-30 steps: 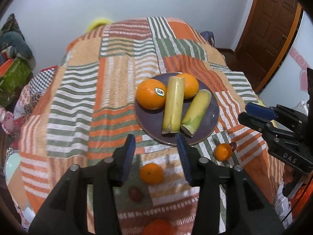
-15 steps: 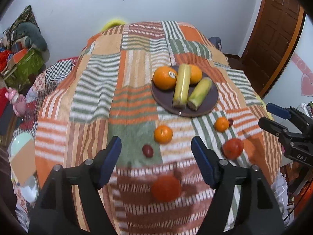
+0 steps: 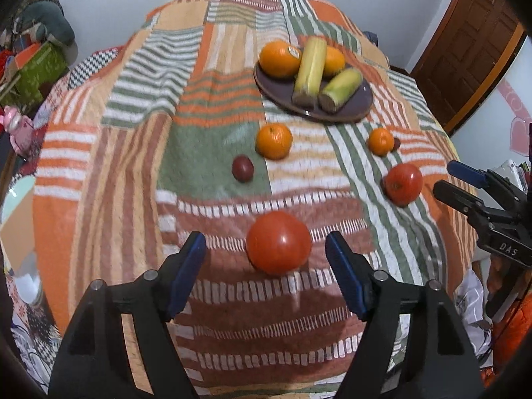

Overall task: Organize fruits
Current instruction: 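Withdraw both grippers from the plate and move them toward the red tomatoes, then grasp the large red tomato with the right gripper while the left gripper grasps another tomato, then carry the tomato with the right gripper while the left gripper carries its tomato onto the plate, then open both grippers to set the tomatoes on the plate and withdraw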

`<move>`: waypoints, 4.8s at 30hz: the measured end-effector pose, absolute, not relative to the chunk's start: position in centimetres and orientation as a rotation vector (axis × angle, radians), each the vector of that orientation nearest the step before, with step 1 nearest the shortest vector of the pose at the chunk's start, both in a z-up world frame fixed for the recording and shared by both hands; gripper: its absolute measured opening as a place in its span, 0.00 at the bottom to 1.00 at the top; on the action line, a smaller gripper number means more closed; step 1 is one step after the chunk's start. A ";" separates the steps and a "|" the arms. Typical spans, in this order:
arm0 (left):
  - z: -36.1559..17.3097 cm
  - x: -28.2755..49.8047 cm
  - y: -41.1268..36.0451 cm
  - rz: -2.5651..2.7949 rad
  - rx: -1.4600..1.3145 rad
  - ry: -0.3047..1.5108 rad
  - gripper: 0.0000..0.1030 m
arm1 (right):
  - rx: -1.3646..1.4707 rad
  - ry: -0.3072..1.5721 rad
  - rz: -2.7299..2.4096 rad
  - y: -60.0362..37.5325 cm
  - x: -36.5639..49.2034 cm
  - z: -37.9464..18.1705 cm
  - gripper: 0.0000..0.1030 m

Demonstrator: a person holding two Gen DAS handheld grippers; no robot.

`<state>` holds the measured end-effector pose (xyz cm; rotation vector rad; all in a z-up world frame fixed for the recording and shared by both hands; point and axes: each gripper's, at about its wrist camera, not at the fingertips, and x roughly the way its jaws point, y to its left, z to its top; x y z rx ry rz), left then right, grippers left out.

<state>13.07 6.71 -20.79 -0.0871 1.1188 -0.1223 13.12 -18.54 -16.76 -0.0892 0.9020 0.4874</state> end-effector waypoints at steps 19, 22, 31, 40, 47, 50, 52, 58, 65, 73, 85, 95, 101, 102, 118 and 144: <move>-24.1 13.7 5.3 -0.144 -0.079 1.155 0.53 | -0.083 1.023 0.517 -17.4 14.9 -20.7 0.51; -24.4 14.0 5.4 -0.145 -0.090 1.158 0.49 | -0.078 1.025 0.526 -17.2 15.2 -20.7 0.43; -24.2 14.2 5.7 -0.148 -0.105 1.155 0.49 | -0.060 1.029 0.547 -17.2 15.3 -20.5 0.40; -22.4 14.9 6.3 -0.136 -0.105 1.105 0.49 | -0.048 0.979 0.549 -17.5 15.7 -18.8 0.40; -20.1 16.6 6.4 -0.136 -0.097 1.043 0.49 | -0.045 0.917 0.539 -17.9 17.0 -16.8 0.40; -19.1 17.6 6.2 -0.139 -0.088 1.018 0.49 | -0.046 0.894 0.533 -17.9 17.5 -16.1 0.40; -18.7 18.2 6.1 -0.141 -0.083 1.005 0.49 | -0.046 0.878 0.529 -17.9 18.0 -15.7 0.40; -17.4 20.2 5.9 -0.149 -0.077 0.967 0.49 | -0.059 0.833 0.524 -17.7 19.3 -14.4 0.40; -16.5 23.0 5.5 -0.158 -0.061 0.935 0.49 | -0.068 0.801 0.525 -17.4 21.0 -13.9 0.40; -17.1 26.0 5.0 -0.179 -0.064 0.939 0.49 | -0.094 0.784 0.536 -16.4 22.8 -13.9 0.40; -19.8 30.6 4.6 -0.191 -0.074 0.983 0.49 | -0.079 0.791 0.565 -14.8 25.4 -15.0 0.40; -22.1 33.3 4.3 -0.190 -0.078 1.028 0.49 | -0.070 0.825 0.567 -13.7 27.2 -16.6 0.40; -22.5 34.1 4.4 -0.183 -0.080 1.027 0.49 | -0.051 0.843 0.560 -13.3 27.9 -17.4 0.40; -22.5 34.1 4.4 -0.183 -0.079 1.027 0.49 | -0.052 0.847 0.559 -13.2 28.1 -17.5 0.40; -24.3 35.3 4.9 -0.172 -0.101 1.094 0.49 | -0.088 0.862 0.553 -12.5 28.7 -18.2 0.41; -16.9 28.3 4.9 -0.165 -0.025 0.930 0.70 | -0.048 0.779 0.531 -15.2 24.5 -13.5 0.53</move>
